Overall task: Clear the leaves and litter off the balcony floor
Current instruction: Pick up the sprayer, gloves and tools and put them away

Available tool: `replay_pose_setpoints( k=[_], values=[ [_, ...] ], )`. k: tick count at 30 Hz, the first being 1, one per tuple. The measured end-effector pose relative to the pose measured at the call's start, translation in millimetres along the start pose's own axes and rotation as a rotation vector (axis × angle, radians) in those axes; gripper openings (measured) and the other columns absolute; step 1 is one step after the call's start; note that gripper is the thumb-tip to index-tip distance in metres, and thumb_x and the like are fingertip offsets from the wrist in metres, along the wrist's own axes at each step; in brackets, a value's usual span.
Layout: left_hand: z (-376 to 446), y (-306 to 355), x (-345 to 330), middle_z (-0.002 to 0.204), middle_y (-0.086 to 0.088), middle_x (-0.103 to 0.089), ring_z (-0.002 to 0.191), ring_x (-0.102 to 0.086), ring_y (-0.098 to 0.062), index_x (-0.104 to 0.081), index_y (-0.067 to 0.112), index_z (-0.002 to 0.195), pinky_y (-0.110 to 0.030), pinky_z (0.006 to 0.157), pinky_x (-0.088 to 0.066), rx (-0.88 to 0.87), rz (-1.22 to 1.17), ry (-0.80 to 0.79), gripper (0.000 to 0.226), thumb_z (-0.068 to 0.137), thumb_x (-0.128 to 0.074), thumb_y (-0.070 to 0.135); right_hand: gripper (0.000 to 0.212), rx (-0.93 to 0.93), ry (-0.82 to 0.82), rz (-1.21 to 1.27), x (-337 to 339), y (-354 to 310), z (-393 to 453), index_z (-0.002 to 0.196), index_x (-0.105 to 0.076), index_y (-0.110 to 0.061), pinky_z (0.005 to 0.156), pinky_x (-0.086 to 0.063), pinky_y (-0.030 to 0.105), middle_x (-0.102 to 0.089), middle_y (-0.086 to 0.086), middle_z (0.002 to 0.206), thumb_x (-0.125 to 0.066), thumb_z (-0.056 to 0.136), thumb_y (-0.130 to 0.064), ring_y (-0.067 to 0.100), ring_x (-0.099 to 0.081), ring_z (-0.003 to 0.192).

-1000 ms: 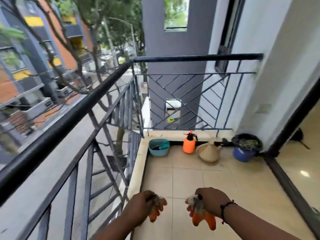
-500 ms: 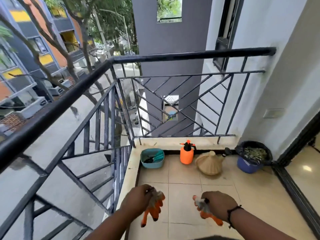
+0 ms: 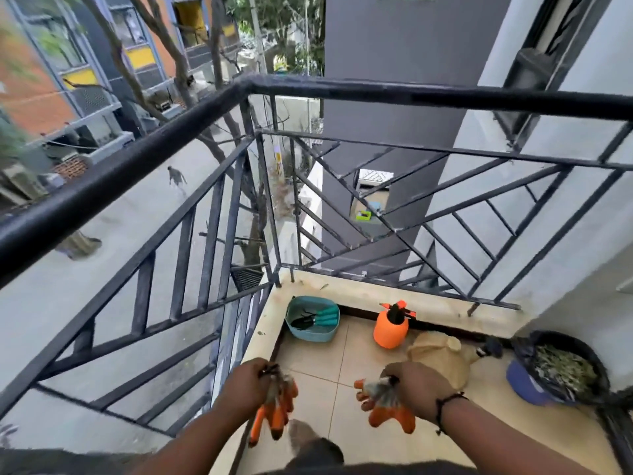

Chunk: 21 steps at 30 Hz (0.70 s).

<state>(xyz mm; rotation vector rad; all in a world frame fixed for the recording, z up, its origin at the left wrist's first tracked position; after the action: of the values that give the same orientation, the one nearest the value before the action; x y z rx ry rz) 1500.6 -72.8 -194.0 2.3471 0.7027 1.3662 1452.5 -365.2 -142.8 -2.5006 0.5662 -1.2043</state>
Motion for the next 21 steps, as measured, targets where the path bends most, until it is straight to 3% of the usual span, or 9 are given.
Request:
replay_pose_setpoints(
  k=[3, 6, 10, 12, 14, 16, 17, 19, 21],
  values=[
    [66, 1, 4, 0.084, 0.004, -0.067, 0.082, -0.067, -0.017, -0.062, 0.026, 0.086, -0.029, 0.074, -0.053, 0.045, -0.028, -0.004, 0.008, 0.093, -0.057, 0.028, 0.011, -0.064, -0.020, -0.058, 20, 5, 54, 0.089, -0.063, -0.037, 0.051, -0.035, 0.012, -0.050, -0.018, 0.069, -0.056, 0.094, -0.031, -0.003, -0.057, 0.075],
    [122, 19, 7, 0.077, -0.002, -0.069, 0.076, -0.069, -0.023, -0.063, 0.023, 0.081, -0.030, 0.071, -0.054, 0.077, -0.197, -0.034, 0.017, 0.082, -0.057, 0.039, 0.031, -0.122, -0.005, -0.114, 36, 14, 98, 0.068, -0.046, -0.037, 0.054, -0.031, 0.014, -0.048, -0.010, 0.070, -0.059, 0.088, -0.056, 0.009, -0.054, 0.085],
    [171, 45, 24, 0.064, 0.006, -0.061, 0.061, -0.058, -0.010, -0.054, 0.034, 0.069, -0.014, 0.053, -0.038, 0.076, -0.300, -0.017, 0.027, 0.091, -0.062, 0.021, 0.029, -0.165, -0.014, -0.114, 63, 13, 147, 0.076, -0.054, -0.042, 0.059, -0.031, 0.012, -0.053, -0.011, 0.086, -0.062, 0.079, -0.069, 0.007, -0.052, 0.084],
    [191, 49, 25, 0.062, 0.007, -0.064, 0.054, -0.054, -0.002, -0.058, 0.026, 0.070, -0.012, 0.049, -0.035, 0.116, -0.392, -0.060, 0.026, 0.092, -0.061, 0.013, 0.033, -0.174, -0.018, -0.074, 75, 15, 174, 0.083, -0.058, -0.043, 0.058, -0.034, 0.013, -0.058, -0.013, 0.087, -0.068, 0.071, -0.072, 0.003, -0.053, 0.081],
    [201, 56, 29, 0.062, 0.002, -0.071, 0.044, -0.053, -0.004, -0.067, 0.019, 0.066, -0.020, 0.046, -0.038, 0.234, -0.520, -0.088, 0.021, 0.086, -0.059, 0.018, 0.027, -0.182, -0.035, -0.036, 81, 17, 200, 0.084, -0.059, -0.043, 0.064, -0.039, 0.016, -0.064, -0.012, 0.094, -0.069, 0.074, -0.067, 0.003, -0.059, 0.086],
    [213, 59, 30, 0.054, 0.005, -0.068, 0.040, -0.050, -0.003, -0.067, 0.017, 0.065, -0.019, 0.044, -0.038, 0.273, -0.578, -0.080, 0.019, 0.076, -0.055, 0.027, 0.016, -0.151, -0.039, -0.040, 80, 22, 232, 0.106, -0.063, -0.046, 0.077, -0.042, 0.015, -0.066, -0.013, 0.116, -0.058, 0.090, -0.046, 0.004, -0.059, 0.104],
    [222, 55, 26, 0.047, 0.008, -0.063, 0.039, -0.052, -0.002, -0.065, 0.018, 0.067, -0.013, 0.042, -0.036, 0.282, -0.604, -0.064, 0.017, 0.081, -0.057, 0.025, 0.028, -0.123, -0.051, -0.021, 79, 23, 248, 0.115, -0.060, -0.055, 0.078, -0.039, 0.009, -0.062, -0.016, 0.125, -0.050, 0.094, -0.039, 0.002, -0.057, 0.110],
    [249, 42, 11, 0.047, 0.008, -0.061, 0.049, -0.059, 0.004, -0.064, 0.018, 0.072, -0.010, 0.048, -0.042, 0.324, -0.606, -0.034, 0.023, 0.094, -0.059, 0.015, 0.046, -0.017, -0.114, -0.036, 69, 30, 295, 0.099, -0.046, -0.081, 0.081, -0.034, 0.003, -0.055, -0.019, 0.132, -0.044, 0.092, -0.036, -0.001, -0.052, 0.114],
    [278, 30, -12, 0.061, 0.001, -0.070, 0.060, -0.067, -0.007, -0.072, 0.018, 0.078, -0.012, 0.051, -0.044, 0.367, -0.658, -0.052, 0.020, 0.094, -0.061, 0.025, 0.046, 0.055, -0.139, -0.107, 51, 43, 351, 0.114, -0.052, -0.069, 0.092, -0.037, 0.015, -0.053, -0.014, 0.137, -0.045, 0.095, -0.027, 0.006, -0.051, 0.122]
  ],
)
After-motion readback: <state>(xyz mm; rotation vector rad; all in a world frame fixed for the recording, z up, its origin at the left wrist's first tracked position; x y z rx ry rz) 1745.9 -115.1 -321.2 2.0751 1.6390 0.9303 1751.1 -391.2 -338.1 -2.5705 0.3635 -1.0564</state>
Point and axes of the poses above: each hand's wrist, its own z-axis towards the middle knuckle, its own x-axis out of the back of the hand, y = z × x, the point moved 2 cm from there along z, towards the middle knuckle
